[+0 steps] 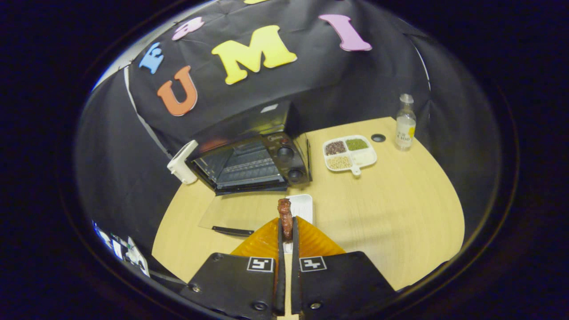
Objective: Open the toaster oven, put the food inside, and close the toaster oven door.
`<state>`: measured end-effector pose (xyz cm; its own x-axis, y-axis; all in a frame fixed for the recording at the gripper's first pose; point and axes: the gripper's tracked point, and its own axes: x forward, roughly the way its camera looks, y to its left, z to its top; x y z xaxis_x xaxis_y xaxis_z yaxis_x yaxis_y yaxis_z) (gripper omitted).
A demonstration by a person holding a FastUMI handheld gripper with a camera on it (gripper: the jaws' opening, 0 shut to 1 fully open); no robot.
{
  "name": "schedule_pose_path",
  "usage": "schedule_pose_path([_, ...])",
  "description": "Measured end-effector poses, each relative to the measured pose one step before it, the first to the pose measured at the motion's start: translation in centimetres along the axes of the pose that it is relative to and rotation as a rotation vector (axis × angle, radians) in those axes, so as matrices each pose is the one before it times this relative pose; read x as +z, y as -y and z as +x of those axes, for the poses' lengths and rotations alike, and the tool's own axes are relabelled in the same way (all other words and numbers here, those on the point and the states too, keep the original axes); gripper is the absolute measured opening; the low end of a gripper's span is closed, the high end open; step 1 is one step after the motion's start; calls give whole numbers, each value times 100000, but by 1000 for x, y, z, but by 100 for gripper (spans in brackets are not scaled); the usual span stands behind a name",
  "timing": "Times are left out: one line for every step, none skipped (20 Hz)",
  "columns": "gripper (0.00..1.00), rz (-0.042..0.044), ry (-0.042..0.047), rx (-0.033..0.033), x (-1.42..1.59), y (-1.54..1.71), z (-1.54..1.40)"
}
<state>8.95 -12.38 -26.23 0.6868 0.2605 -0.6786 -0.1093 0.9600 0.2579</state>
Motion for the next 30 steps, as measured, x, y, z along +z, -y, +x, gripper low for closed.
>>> schedule_pose_path([8,-2427,1777,151,260,-931,-604])
schedule_pose_path([8,-2460,1762,-102,286,-941,-392])
schedule_pose_path([8,-2353,1486,-396,111,-751,-173])
schedule_pose_path([8,-2566,1189,-479,76,-769,-12])
schedule_pose_path([8,-1847,1546,-569,20,-744,166])
schedule_pose_path([8,-2026,1876,-388,30,-699,330])
schedule_pose_path([8,-2274,1920,-64,71,-774,531])
schedule_pose_path([8,-1746,1525,-327,45,-795,591])
schedule_pose_path([8,-1732,1236,252,-129,-858,643])
schedule_pose_path([8,-1607,614,425,-115,-989,713])
schedule_pose_path([8,-1931,884,46,-201,-952,678])
schedule_pose_path([8,-1345,913,-138,-66,-762,610])
schedule_pose_path([8,-1509,1318,-207,-146,-730,727])
schedule_pose_path([8,-1540,1738,-438,24,-632,772])
schedule_pose_path([8,-475,2142,-674,-34,-560,771])
schedule_pose_path([8,567,2133,-449,-4,-626,1009])
schedule_pose_path([8,1912,1627,29,-86,-529,989])
schedule_pose_path([8,2876,1410,373,-54,-466,900])
schedule_pose_path([8,4868,2026,419,54,-319,1052])
schedule_pose_path([8,6506,2318,-156,161,-50,1306])
schedule_pose_path([8,6735,2083,-342,8,176,1223])
schedule_pose_path([8,6767,1842,650,-8,-32,1135])
schedule_pose_path([8,6909,954,1088,-172,61,1145])
schedule_pose_path([8,6494,787,1637,82,9,874])
schedule_pose_path([8,8708,1458,1798,149,78,929])
schedule_pose_path([8,8755,1420,2768,215,-8,1056])
schedule_pose_path([8,7274,1614,2569,235,120,868])
schedule_pose_path([8,4682,294,1870,244,108,955])
schedule_pose_path([8,3505,841,1305,76,416,1039])
schedule_pose_path([8,2332,-2397,83,-434,362,879])
